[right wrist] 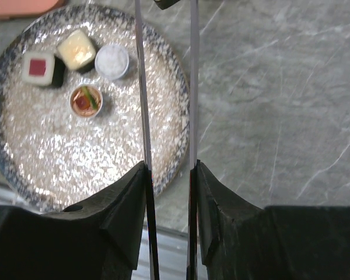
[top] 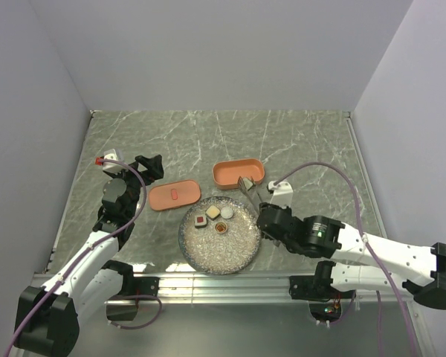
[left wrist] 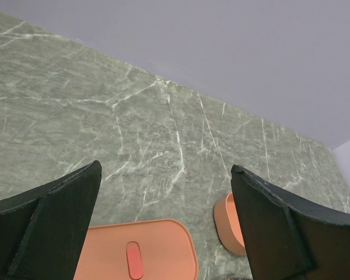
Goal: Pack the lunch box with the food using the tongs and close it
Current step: Place the food into the lunch box
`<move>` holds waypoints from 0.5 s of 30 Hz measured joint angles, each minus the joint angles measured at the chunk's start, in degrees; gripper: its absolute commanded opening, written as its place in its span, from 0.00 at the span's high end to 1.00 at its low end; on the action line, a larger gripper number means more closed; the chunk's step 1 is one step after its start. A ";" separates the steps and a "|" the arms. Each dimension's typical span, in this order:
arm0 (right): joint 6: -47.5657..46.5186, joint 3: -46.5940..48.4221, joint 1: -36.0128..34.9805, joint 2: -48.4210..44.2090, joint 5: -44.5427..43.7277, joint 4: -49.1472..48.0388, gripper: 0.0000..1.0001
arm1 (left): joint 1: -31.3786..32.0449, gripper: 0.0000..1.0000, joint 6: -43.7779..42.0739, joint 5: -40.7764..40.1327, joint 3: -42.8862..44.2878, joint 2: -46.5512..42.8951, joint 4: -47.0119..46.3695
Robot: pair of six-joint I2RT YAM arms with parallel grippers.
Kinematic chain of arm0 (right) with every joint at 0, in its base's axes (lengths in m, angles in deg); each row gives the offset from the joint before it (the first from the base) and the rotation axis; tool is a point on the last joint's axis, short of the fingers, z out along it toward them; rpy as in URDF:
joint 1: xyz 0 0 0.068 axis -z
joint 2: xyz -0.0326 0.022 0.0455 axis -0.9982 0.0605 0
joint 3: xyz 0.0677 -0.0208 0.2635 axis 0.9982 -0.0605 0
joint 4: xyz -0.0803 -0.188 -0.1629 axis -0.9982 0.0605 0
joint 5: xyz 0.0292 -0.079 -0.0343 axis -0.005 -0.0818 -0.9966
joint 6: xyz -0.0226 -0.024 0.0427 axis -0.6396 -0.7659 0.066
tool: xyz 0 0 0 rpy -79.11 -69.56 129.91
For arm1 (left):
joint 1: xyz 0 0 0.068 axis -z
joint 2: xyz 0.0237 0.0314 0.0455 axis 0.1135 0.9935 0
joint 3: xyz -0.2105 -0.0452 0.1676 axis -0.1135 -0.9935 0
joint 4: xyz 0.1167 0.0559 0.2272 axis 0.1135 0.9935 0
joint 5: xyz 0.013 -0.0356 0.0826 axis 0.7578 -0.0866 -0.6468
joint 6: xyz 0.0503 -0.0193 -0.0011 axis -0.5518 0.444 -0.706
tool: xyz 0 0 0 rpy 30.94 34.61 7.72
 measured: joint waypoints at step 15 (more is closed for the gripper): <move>-11.54 3.43 11.45 8.13 6.45 -13.44 0.73 | 0.00 0.01 -0.02 0.02 0.00 0.00 -0.02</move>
